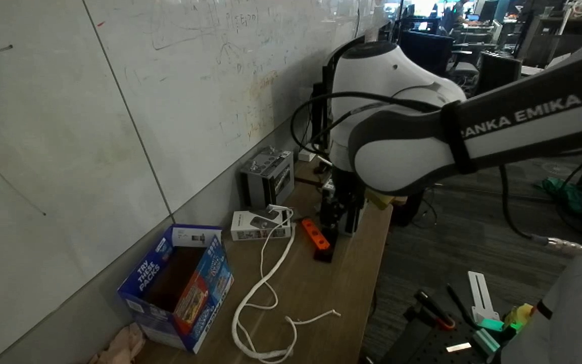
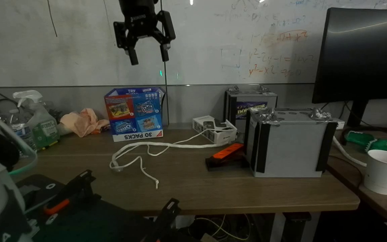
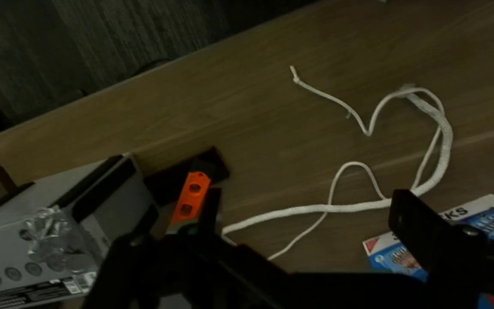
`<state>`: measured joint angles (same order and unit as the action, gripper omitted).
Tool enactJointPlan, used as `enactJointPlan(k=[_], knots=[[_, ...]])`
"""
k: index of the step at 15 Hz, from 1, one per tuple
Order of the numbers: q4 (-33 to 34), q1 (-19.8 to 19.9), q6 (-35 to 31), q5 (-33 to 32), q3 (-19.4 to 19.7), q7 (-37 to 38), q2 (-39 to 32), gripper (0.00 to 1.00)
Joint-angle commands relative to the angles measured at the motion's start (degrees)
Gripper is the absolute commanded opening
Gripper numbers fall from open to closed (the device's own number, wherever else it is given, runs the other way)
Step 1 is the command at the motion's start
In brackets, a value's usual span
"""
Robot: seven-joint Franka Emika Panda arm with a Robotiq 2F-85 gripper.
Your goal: Put the two ropes in the box one at a time
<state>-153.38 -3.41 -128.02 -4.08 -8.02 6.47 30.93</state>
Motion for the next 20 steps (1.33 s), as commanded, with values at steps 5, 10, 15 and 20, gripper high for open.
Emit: enactJointPlan(k=[5, 10, 15, 20], knots=[[8.75, -4.9, -17.3, 16.96, 1.82, 0.53, -23.99, 1.0], [16.21, -3.72, -21.51, 23.48, 0.87, 9.75, -39.26, 1.0], [21.35, -4.62, -25.53, 24.6, 1.44, 19.9, -51.44, 1.0], [25.53, -6.32, -25.33, 25.56, 1.57, 25.99, -60.5, 1.0]])
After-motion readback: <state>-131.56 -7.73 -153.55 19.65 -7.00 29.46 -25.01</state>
